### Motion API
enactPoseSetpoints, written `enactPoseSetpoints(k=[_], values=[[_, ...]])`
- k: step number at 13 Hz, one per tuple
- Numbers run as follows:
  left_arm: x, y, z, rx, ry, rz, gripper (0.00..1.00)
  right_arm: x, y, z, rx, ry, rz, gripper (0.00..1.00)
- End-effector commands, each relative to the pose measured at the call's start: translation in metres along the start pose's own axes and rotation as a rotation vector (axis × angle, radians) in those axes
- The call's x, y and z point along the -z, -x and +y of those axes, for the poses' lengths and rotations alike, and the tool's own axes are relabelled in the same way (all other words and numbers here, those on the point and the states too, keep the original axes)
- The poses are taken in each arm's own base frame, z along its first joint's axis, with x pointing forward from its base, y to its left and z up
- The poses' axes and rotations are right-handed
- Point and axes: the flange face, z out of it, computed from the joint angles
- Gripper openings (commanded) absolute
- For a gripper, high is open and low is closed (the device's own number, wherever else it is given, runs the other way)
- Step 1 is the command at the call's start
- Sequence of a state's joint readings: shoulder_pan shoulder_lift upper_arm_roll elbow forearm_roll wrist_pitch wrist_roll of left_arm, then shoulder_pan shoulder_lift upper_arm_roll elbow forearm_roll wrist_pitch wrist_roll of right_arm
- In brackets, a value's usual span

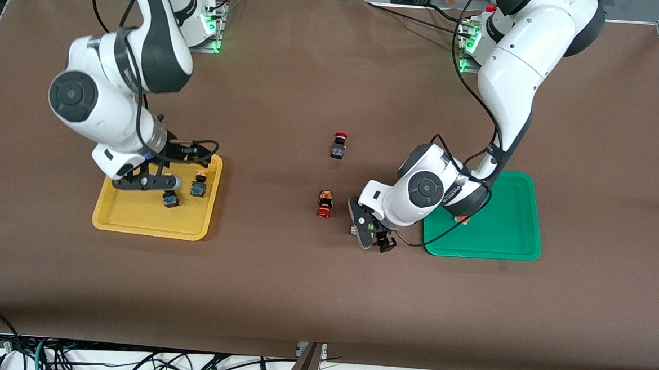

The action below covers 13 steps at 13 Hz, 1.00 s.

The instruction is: Place green and yellow buttons in trays

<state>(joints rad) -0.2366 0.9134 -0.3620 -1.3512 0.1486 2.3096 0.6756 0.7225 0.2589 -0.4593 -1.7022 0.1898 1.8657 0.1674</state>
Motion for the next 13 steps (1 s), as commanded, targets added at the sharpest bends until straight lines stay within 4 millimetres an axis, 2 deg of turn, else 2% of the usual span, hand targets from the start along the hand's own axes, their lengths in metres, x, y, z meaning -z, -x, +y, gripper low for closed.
enactPoseSetpoints(k=[1,3,7,8,10,11,12,13], values=[[-0.008,0.001,0.004,-0.034,0.008,0.022,1.00,0.035,0.021,0.008,-0.008,0.014,0.020,0.99],[-0.009,-0.002,0.003,-0.044,-0.017,0.051,1.00,0.039,0.024,0.012,-0.002,0.038,0.013,1.00],[-0.032,0.001,0.009,-0.051,-0.014,0.063,1.00,0.058,0.027,0.025,0.013,0.030,0.039,0.99],[-0.035,0.002,0.010,-0.064,-0.024,0.075,0.93,0.061,0.028,0.029,0.011,0.038,0.044,1.00],[-0.046,0.005,0.011,-0.082,-0.026,0.084,0.50,0.062,0.025,0.043,0.007,0.026,0.043,1.00],[-0.045,0.005,0.010,-0.081,-0.028,0.086,0.25,0.063,0.025,0.045,0.010,0.024,0.043,1.00],[-0.041,0.003,0.010,-0.078,-0.032,0.090,0.17,0.063,0.025,0.050,0.009,0.030,0.044,1.00],[-0.036,0.003,0.008,-0.071,-0.034,0.090,0.17,0.067,0.028,0.051,0.010,0.029,0.038,1.00]])
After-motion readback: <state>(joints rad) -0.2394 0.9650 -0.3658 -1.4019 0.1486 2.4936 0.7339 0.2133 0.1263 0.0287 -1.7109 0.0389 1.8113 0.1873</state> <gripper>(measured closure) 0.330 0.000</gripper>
